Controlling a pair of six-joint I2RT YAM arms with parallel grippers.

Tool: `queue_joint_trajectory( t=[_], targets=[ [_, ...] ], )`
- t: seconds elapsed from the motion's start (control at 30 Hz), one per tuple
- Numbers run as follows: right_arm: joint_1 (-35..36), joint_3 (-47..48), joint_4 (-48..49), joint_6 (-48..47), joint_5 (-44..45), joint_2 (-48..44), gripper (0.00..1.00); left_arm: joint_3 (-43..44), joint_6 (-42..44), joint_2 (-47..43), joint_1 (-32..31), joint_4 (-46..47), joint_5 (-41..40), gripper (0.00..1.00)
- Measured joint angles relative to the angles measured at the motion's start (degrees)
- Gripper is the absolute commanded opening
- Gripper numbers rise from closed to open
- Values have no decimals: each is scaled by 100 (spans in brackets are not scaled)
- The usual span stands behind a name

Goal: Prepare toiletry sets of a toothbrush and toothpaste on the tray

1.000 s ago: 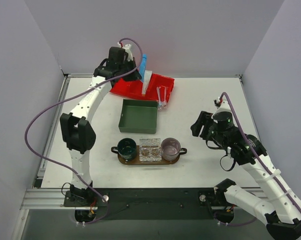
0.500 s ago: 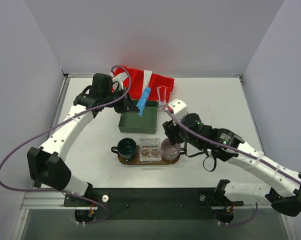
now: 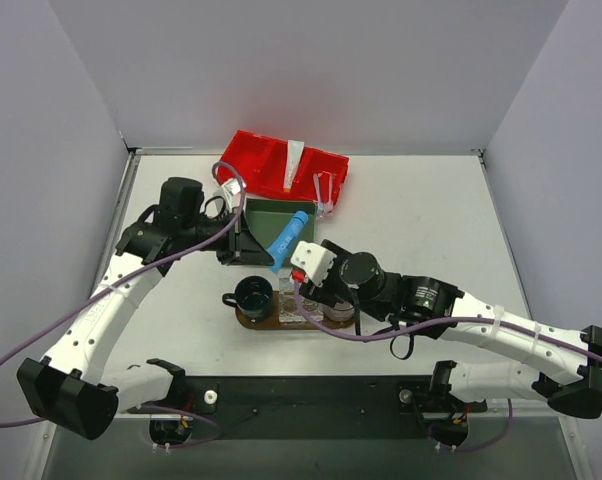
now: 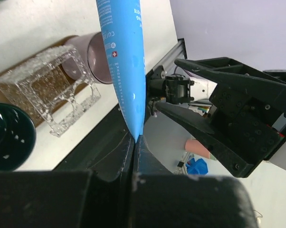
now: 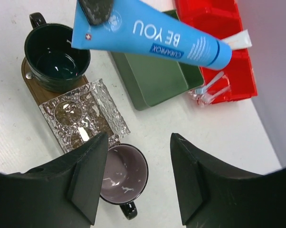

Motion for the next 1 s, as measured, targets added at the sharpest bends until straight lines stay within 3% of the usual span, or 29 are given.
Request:
queue_joint_trajectory(
  t=[0.3, 0.63, 0.73, 1.0],
  targets=[
    [627, -247, 494, -1161, 249, 0, 50, -227, -234, -216, -490, -160, 278, 0],
    [820, -247, 750, -1989, 568, 516, 49, -234, -227, -214, -796, -299, 304, 0],
    [844, -245, 793, -2146, 647, 588, 42, -234, -229, -214, -807, -302, 310, 0],
    [885, -326, 997, -2321, 778, 662, 4, -234, -315, -214, -848, -142, 450, 0]
  ],
)
